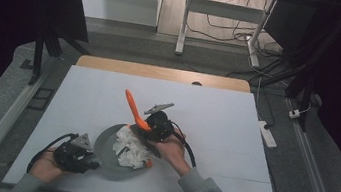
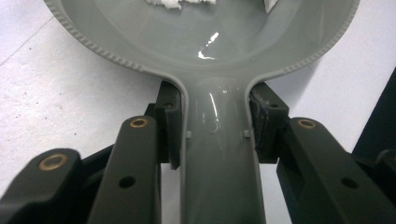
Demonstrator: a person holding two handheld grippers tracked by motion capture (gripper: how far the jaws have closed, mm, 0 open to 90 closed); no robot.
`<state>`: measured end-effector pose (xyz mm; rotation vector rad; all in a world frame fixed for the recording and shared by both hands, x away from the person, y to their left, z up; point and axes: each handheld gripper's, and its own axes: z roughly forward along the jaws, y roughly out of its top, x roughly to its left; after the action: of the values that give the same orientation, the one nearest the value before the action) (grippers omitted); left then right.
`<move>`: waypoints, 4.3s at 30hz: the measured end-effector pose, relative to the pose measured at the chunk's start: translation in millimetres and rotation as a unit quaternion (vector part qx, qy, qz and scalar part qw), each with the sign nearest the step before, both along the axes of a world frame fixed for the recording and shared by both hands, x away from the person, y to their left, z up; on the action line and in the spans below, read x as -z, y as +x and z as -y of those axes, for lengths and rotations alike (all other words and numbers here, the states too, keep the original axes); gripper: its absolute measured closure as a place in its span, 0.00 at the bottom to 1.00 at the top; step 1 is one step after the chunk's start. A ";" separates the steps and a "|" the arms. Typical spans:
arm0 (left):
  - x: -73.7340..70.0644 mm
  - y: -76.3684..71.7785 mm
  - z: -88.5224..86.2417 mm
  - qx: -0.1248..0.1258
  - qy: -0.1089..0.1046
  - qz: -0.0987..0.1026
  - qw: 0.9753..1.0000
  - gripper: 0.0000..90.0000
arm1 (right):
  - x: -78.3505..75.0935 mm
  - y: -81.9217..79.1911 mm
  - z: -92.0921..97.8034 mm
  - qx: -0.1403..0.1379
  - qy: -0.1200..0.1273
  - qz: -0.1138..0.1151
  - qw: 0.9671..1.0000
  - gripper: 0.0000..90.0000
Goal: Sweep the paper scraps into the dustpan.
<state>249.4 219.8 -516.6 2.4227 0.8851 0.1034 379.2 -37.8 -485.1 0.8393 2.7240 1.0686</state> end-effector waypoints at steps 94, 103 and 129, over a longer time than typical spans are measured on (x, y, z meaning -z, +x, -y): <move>2.6 -2.0 -8.6 -0.017 -0.006 0.003 1.000 0.69 | -24.6 -28.3 36.4 0.039 0.079 0.022 0.996 0.78; -0.2 -13.7 -29.7 -0.015 -0.022 0.009 1.000 0.69 | -24.0 -36.5 60.3 0.047 0.075 0.021 0.996 0.78; -9.3 -74.8 -39.2 0.091 0.020 -0.012 0.996 0.69 | -0.1 -69.1 40.7 0.031 0.035 -0.018 0.999 0.78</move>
<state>174.7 259.0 -507.2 2.5331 0.6734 0.0245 310.1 -78.5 -485.0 0.9556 2.6858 1.1520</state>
